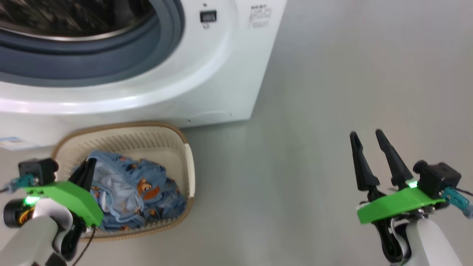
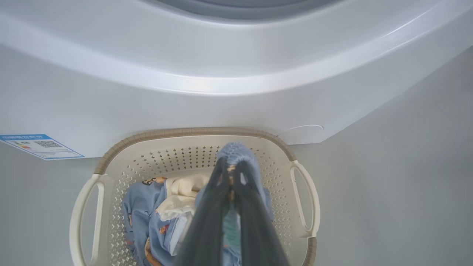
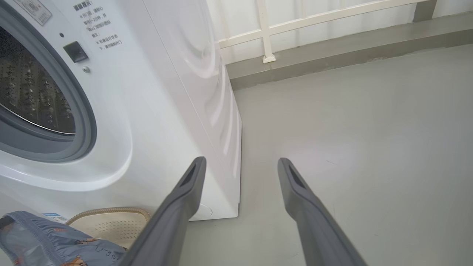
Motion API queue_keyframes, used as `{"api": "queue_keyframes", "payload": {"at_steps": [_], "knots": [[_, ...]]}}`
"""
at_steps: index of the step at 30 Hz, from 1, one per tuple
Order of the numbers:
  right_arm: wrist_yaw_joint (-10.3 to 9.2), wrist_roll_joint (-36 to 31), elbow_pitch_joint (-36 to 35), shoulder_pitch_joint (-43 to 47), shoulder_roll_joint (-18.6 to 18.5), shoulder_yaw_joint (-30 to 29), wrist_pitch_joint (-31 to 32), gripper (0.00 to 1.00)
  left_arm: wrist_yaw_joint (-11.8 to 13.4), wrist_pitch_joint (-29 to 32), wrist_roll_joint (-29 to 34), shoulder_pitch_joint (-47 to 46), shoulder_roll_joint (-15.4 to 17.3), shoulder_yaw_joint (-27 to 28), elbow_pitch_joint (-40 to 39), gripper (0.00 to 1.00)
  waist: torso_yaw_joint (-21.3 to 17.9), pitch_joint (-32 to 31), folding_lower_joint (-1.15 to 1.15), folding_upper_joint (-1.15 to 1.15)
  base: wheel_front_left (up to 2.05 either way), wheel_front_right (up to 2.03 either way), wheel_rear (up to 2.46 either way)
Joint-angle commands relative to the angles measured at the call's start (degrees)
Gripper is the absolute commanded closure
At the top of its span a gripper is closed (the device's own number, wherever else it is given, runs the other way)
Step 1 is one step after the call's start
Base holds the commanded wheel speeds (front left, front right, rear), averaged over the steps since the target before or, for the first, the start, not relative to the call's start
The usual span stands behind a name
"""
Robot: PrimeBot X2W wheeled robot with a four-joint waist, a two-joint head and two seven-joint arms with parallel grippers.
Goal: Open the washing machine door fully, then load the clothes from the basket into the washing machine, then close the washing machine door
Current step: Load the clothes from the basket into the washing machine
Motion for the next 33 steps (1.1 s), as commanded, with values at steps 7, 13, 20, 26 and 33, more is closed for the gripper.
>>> {"api": "queue_keyframes", "payload": {"at_steps": [7, 13, 20, 26, 33], "knots": [[0.09, 1.0, -1.0, 5.3, -2.2, -0.1, -0.3, 0.0, -0.1, -0.8, 11.0, 8.3, 0.4, 14.7, -7.4, 1.0, 3.3, -9.2, 0.0, 0.0, 0.0, 0.0, 0.0], [0.09, 1.4, -1.1, 8.0, -3.0, -1.2, -0.3, 0.0, -0.1, -0.8, 18.0, 14.2, -1.5, 23.2, -14.0, 1.0, 3.7, -11.9, 0.0, 0.0, 0.0, 0.0, 0.0], [0.09, 1.7, -1.8, 10.9, -3.4, -2.6, -0.3, 0.0, -0.1, -0.8, 25.0, 21.7, -3.7, 32.3, -23.0, 1.0, 3.6, -14.7, 0.0, 0.0, 0.0, 0.0, 0.0], [0.09, 1.9, -2.4, 13.0, -3.8, -3.3, -0.3, 0.0, -0.1, -0.8, 29.3, 27.7, -5.8, 38.7, -30.9, 1.0, 3.5, -16.0, 0.0, 0.0, 0.0, 0.0, 0.0], [0.09, 2.1, -2.8, 14.5, -4.2, -3.9, -0.3, 0.0, -0.1, -0.8, 32.3, 34.0, -8.8, 43.2, -38.8, 1.0, 3.1, -16.8, 0.0, 0.0, 0.0, 0.0, 0.0]]}}
